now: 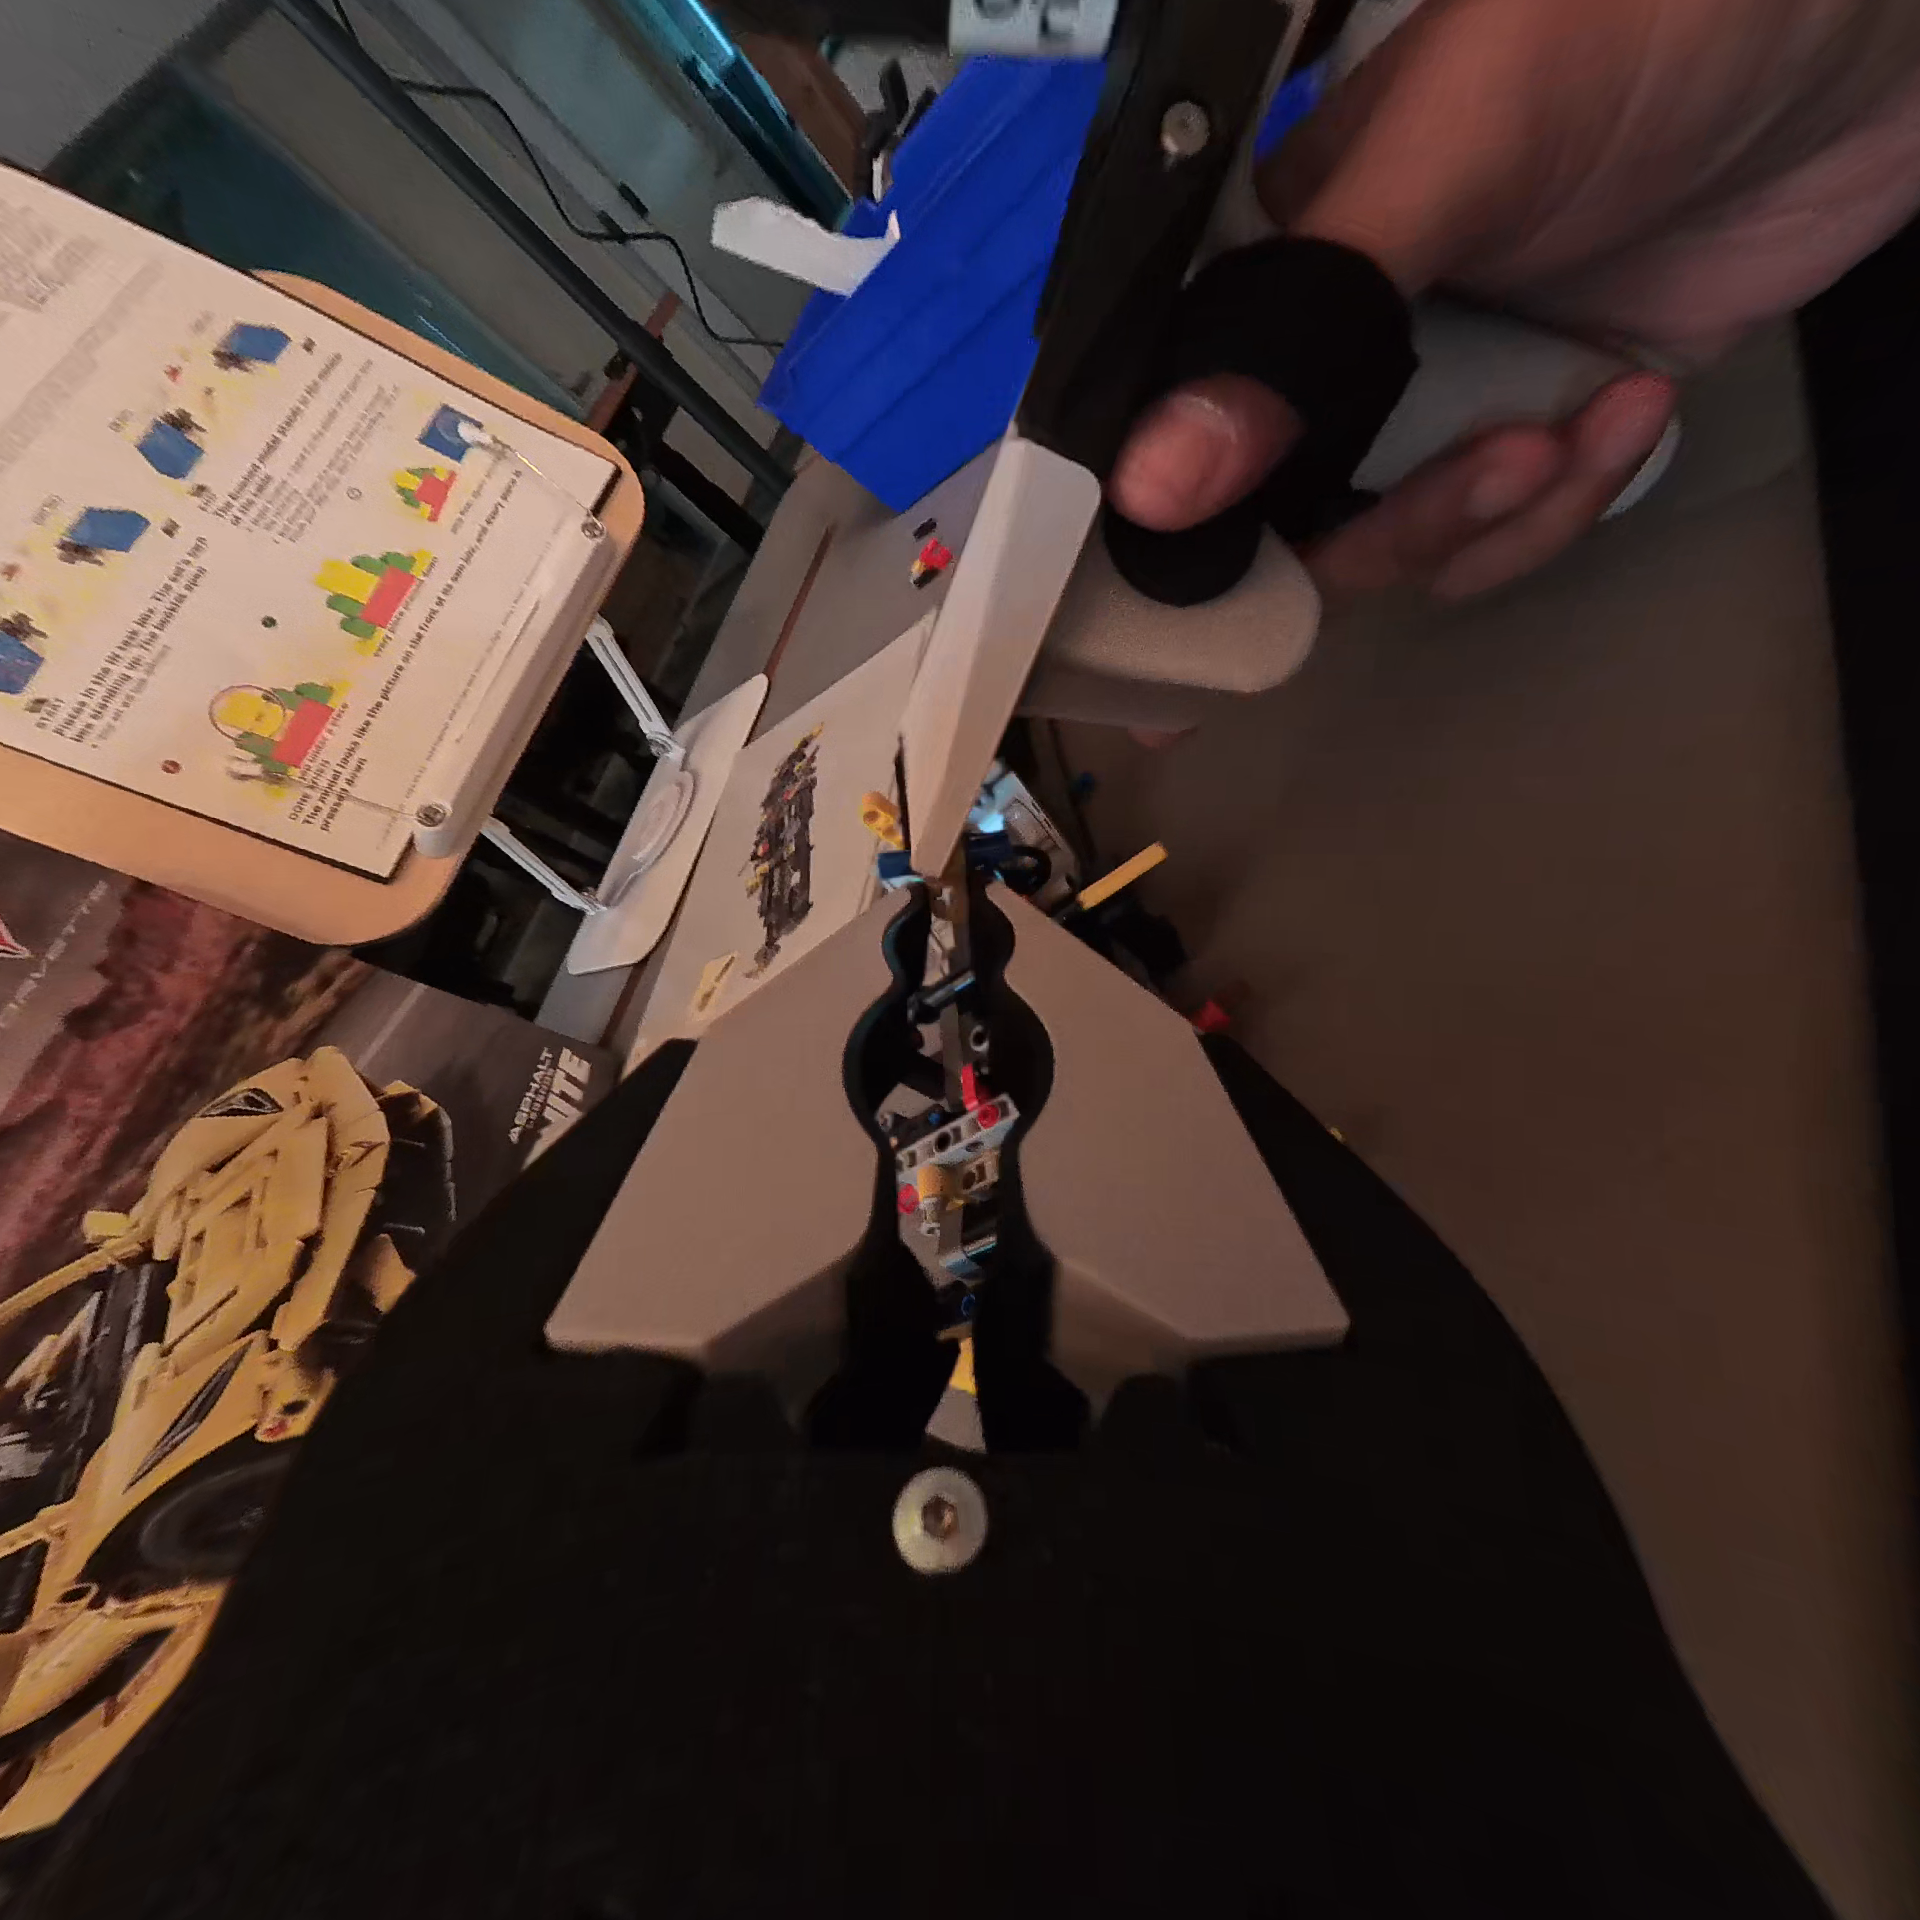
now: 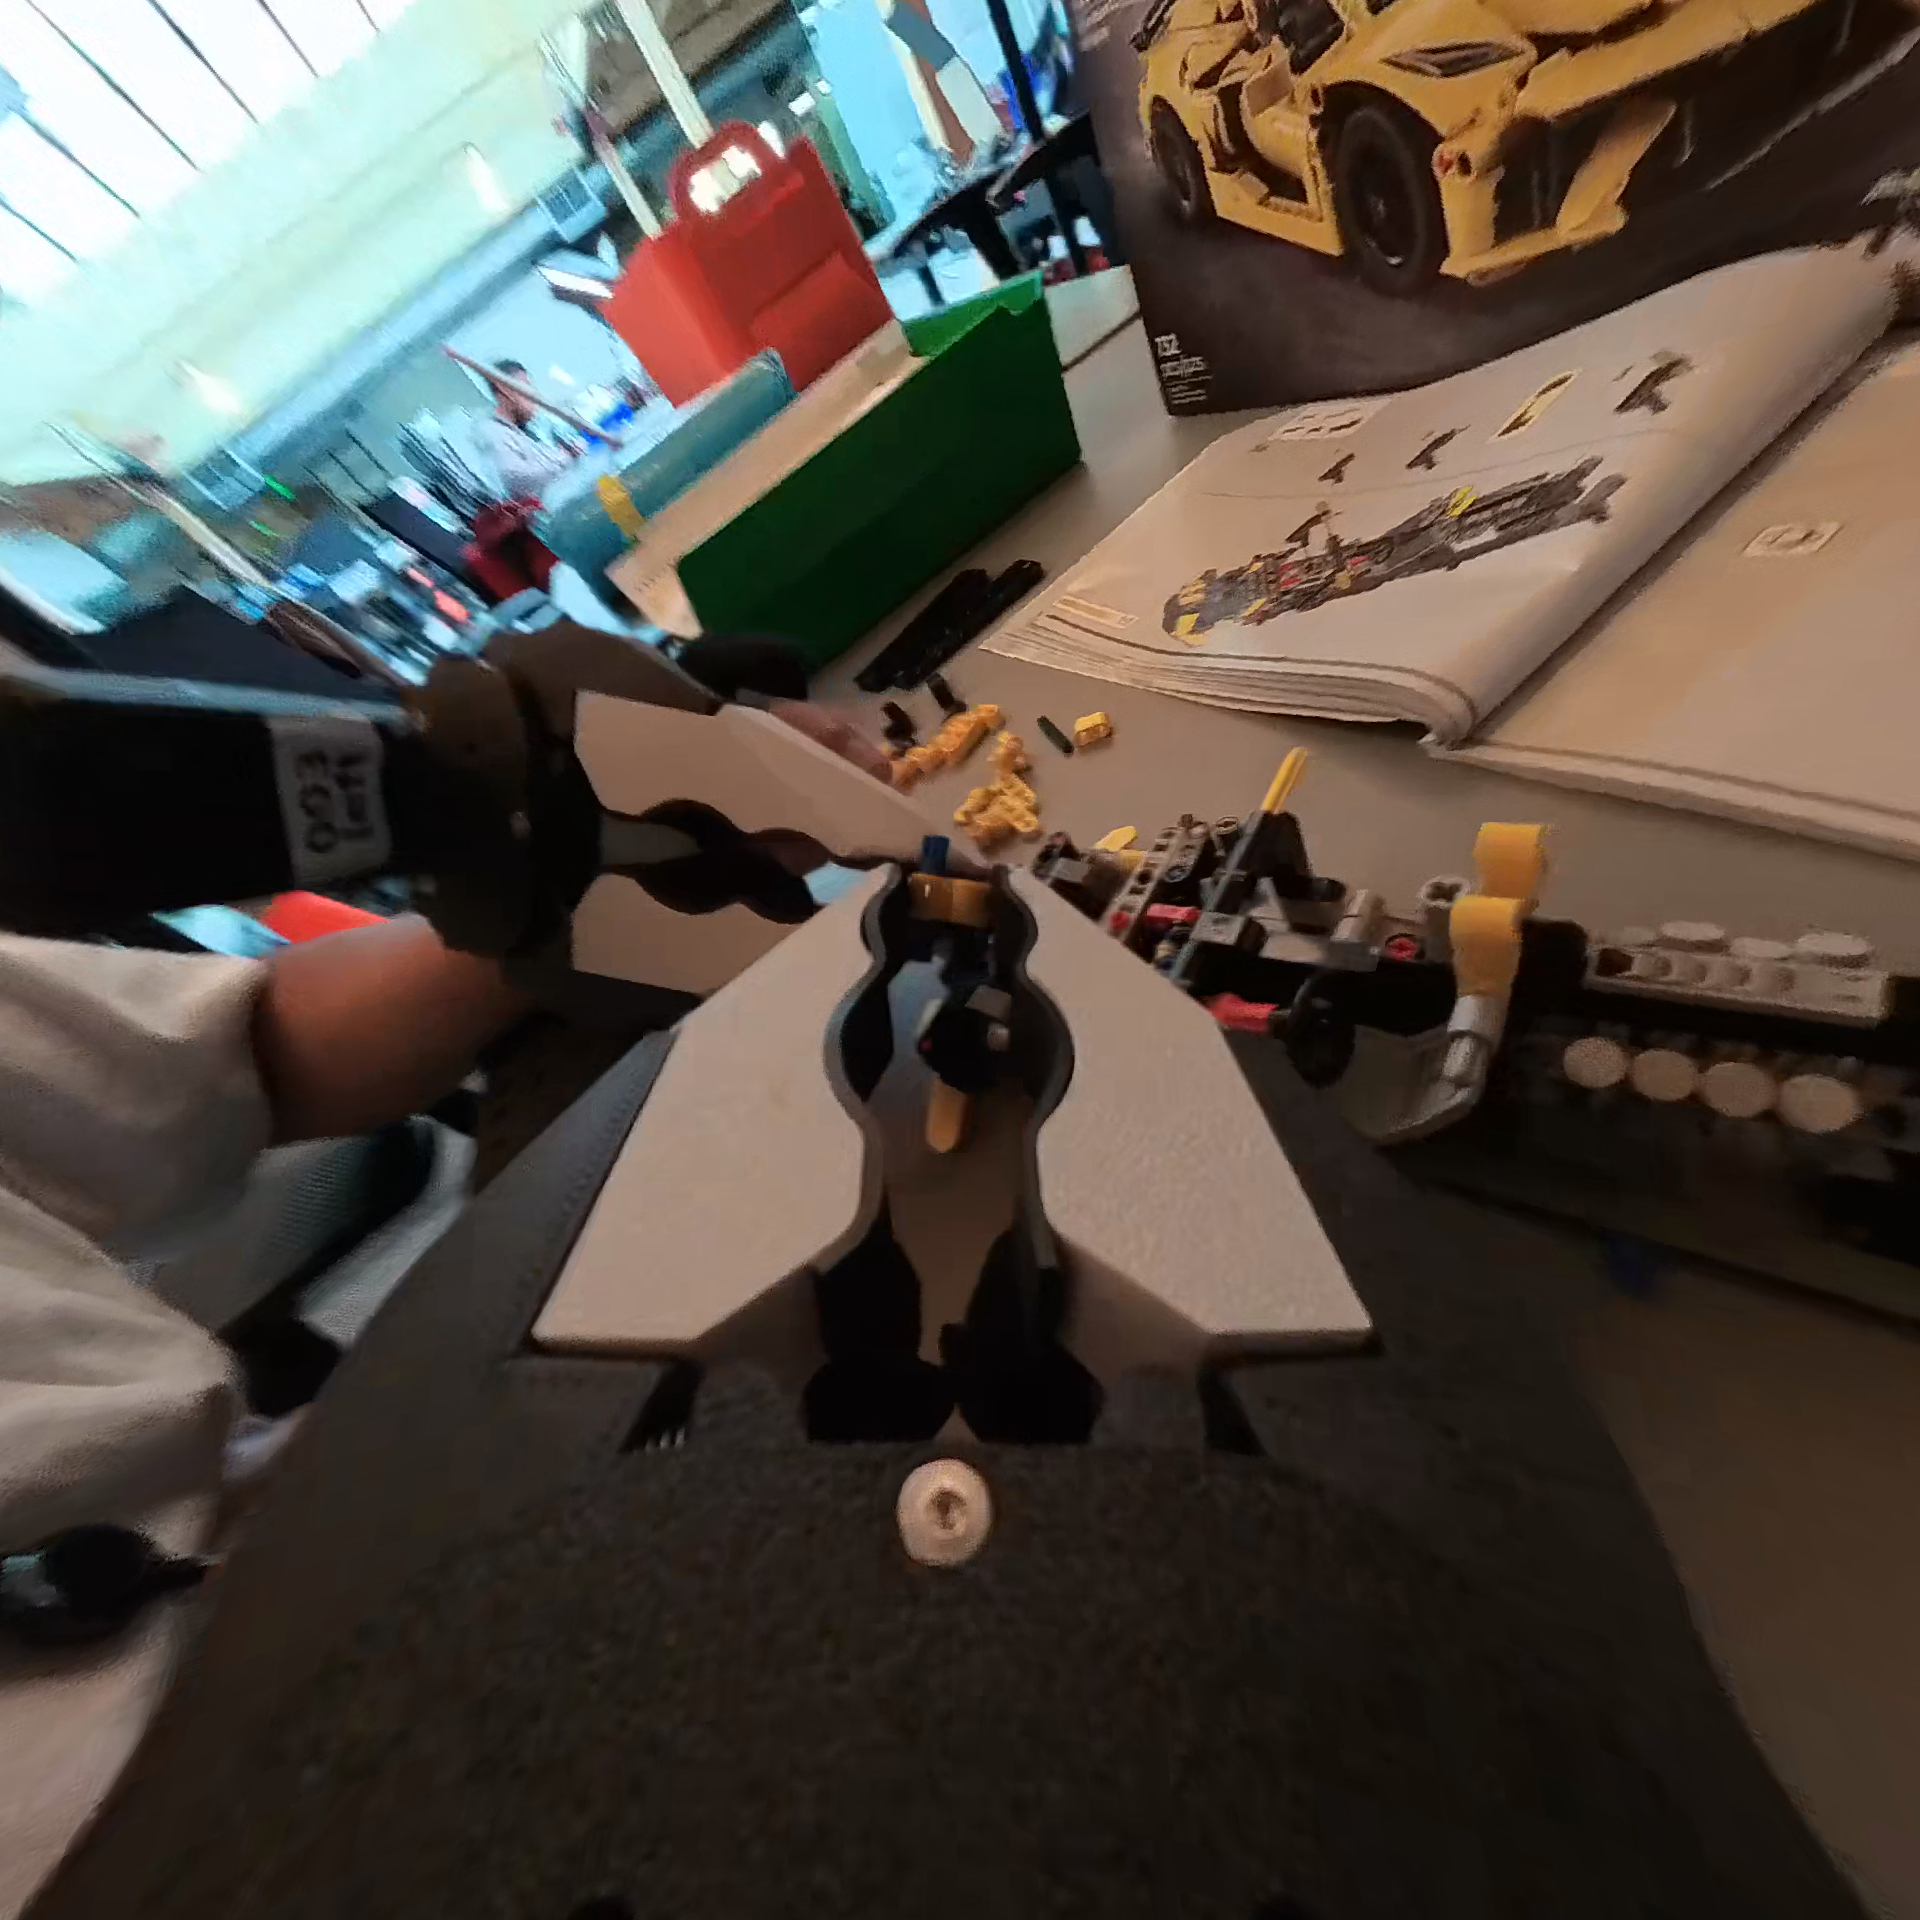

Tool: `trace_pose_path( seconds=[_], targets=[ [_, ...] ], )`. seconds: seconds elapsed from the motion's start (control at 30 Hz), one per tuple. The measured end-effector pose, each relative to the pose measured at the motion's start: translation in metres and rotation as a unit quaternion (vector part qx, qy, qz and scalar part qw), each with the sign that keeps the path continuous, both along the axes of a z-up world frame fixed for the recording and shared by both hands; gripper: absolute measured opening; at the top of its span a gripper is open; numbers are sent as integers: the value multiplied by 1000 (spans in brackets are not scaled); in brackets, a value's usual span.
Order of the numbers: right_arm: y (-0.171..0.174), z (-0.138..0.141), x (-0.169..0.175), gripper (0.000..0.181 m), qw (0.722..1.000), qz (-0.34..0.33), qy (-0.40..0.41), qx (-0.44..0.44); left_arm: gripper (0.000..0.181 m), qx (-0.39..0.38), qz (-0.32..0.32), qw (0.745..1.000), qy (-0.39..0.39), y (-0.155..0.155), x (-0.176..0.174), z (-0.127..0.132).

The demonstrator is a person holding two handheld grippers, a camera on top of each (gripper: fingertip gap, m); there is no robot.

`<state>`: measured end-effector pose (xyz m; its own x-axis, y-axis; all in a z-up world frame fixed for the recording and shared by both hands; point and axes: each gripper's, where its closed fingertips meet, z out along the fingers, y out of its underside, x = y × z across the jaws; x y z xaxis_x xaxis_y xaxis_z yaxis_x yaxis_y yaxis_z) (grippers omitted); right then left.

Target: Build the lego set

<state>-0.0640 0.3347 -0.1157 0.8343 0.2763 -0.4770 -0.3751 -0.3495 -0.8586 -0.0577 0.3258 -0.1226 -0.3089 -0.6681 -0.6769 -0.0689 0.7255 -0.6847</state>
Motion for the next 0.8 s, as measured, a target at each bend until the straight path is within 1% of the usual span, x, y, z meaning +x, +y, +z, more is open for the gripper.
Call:
trace_pose_path(
  seconds=[0.07, 0.17, 0.23, 0.3, 0.33, 0.37, 0.43, 0.5, 0.57, 0.63, 0.67, 0.7, 0.73, 0.77, 0.8],
  targets=[
    [-3, 7, -2, 15, 996, 24, 83, 5, 8, -9, -10, 1000, -18, -4, -1, 7],
    [-10, 19, -7, 14, 975, 74, 207, 18, 8, -53, -39, 997, -36, -12, -6, 20],
    [-15, 26, -11, 15, 959, 106, 261, 24, 8, -84, -60, 994, -42, -17, -9, 27],
    [-22, 34, -15, 13, 937, 145, 317, 31, 8, -118, -81, 988, -49, -22, -13, 35],
    [-25, 37, -16, 12, 927, 160, 338, 31, 8, -138, -88, 985, -47, -23, -14, 39],
    [-25, 39, -16, 12, 925, 161, 343, 34, 8, -160, -90, 982, -38, -23, -14, 40],
    [-23, 40, -13, 12, 940, 146, 305, 47, 8, -202, -93, 975, -18, -21, -13, 42],
    [-21, 41, -6, 14, 958, 120, 257, 53, 8, -224, -77, 971, -12, -11, -9, 44],
    [-19, 48, 15, 20, 977, 69, 194, 59, 8, -265, -63, 961, 38, 1, 0, 41],
    [-14, 68, 55, 22, 992, -3, 105, 73, 8, -296, -14, 953, 71, 28, 19, 46],
    [-9, 77, 82, 21, 995, -51, 47, 72, 8, -315, -6, 941, 122, 35, 27, 42],
    [-3, 84, 111, 17, 992, -103, -15, 65, 8, -336, 10, 923, 189, 44, 36, 35],
    [3, 88, 140, 13, 984, -150, -72, 54, 8, -355, 28, 904, 238, 54, 46, 31],
    [11, 89, 166, 12, 974, -186, -124, 44, 8, -369, 30, 889, 271, 62, 56, 28],
    [21, 81, 188, 12, 963, -212, -165, 27, 8, -378, 32, 878, 292, 71, 66, 25]
  ],
)
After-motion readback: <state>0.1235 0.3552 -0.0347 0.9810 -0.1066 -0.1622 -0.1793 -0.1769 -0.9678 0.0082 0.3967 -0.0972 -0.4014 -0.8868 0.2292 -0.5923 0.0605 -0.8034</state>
